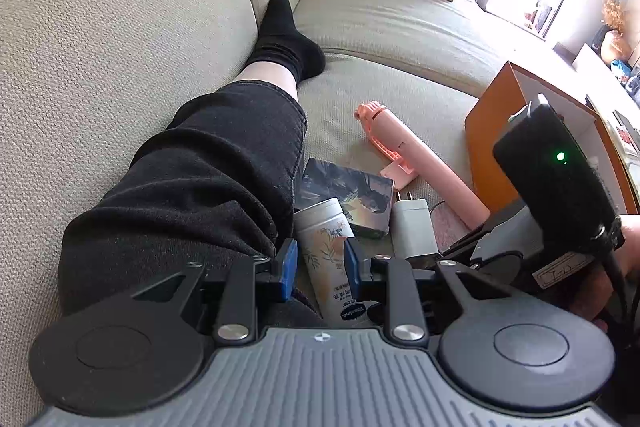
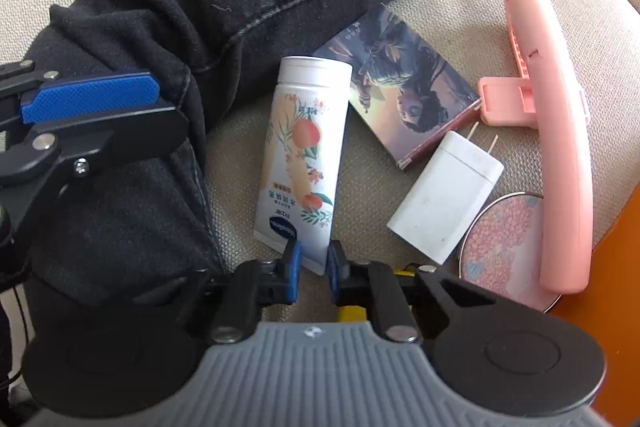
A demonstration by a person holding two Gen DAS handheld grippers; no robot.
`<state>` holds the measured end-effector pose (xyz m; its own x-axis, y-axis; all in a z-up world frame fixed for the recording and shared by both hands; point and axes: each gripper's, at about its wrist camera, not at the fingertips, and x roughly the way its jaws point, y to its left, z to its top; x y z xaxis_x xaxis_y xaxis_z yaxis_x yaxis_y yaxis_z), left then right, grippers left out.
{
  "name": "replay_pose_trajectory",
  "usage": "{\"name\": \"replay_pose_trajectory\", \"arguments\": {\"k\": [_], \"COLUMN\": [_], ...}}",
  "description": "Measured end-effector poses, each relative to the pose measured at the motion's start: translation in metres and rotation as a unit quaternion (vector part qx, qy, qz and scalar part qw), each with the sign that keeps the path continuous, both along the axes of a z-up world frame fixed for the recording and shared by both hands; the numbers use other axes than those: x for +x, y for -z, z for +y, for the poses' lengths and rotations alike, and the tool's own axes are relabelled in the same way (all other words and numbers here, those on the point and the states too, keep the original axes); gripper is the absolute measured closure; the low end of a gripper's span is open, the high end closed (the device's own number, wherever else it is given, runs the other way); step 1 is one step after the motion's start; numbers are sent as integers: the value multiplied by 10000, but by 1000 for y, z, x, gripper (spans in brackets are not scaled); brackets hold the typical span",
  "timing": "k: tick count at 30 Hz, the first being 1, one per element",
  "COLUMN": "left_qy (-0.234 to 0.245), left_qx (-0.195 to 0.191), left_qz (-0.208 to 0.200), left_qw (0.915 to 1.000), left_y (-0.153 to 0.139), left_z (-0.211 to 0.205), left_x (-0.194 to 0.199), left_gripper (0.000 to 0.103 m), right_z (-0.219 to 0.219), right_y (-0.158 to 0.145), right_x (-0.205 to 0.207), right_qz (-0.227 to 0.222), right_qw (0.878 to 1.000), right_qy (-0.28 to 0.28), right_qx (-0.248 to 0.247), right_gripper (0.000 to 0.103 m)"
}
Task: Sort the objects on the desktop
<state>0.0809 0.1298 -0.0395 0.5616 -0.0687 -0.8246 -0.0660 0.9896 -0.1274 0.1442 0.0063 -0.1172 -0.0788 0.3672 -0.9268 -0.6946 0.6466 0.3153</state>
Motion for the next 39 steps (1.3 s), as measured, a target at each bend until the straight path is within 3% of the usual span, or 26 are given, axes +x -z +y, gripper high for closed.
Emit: {"name": "replay_pose_trajectory", "arguments": {"k": [3,11,17,26,31,39], "left_qy": [-21,67,363,281,384,1209], "left_qx": [18,33,3,45,86,646], "left_qz": [-17,-55,2,66,44,-144], "left_qw": [10000,10000,9993,9996,9992,9905], "left_y": [-1,-3,1,5,6,14], "left_z": [1,-3,-16,-15,-14,-37], "left_x": [-2,-3,-3,-1,2,16], "left_gripper": [73,73,73,73,73,73], "right_z": [-11,-39,-35,-6,-10,-50], "right_y": [-13,-75,-79,-86,-78,-116], "right_x": [-2,-3,15,15,12,13], "right_qz": [-23,-701,-886,-1347,-1277,-1643], "right_qw": [9996,9938,9909,9855,9868,9776], "right_qy": [108,244,363,256,281,635], "right_qx": [254,829,949,998,961,1153], "right_gripper": [96,100,100,99,96,97]}}
